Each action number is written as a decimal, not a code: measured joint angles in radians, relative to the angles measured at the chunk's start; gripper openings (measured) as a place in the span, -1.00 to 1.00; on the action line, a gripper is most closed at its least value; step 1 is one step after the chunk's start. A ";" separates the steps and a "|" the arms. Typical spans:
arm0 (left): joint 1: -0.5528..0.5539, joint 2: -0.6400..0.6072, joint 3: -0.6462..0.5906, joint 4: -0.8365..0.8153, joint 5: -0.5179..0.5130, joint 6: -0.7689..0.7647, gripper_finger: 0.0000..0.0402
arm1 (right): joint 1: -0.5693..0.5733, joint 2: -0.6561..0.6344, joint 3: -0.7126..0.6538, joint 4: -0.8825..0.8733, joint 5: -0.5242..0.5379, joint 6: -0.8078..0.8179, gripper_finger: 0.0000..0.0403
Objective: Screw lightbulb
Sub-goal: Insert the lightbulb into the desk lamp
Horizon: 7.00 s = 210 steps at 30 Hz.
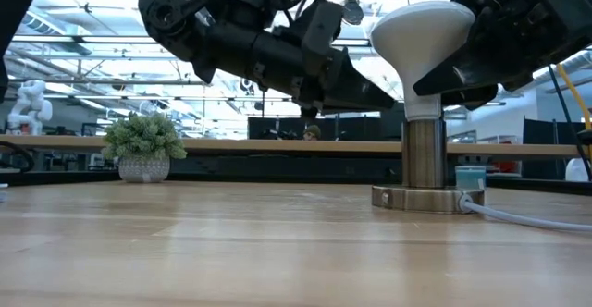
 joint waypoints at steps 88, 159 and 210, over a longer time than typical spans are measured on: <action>-0.021 -0.040 0.136 -0.307 0.129 0.079 -1.00 | 0.008 0.000 0.001 -0.060 -0.025 0.055 0.00; 0.028 -0.038 0.136 -0.352 -0.026 0.015 -1.00 | 0.008 0.000 0.000 -0.042 -0.026 0.052 0.00; 0.017 -0.039 0.136 -0.374 0.093 0.005 -1.00 | 0.008 0.000 0.001 -0.070 -0.025 0.044 0.00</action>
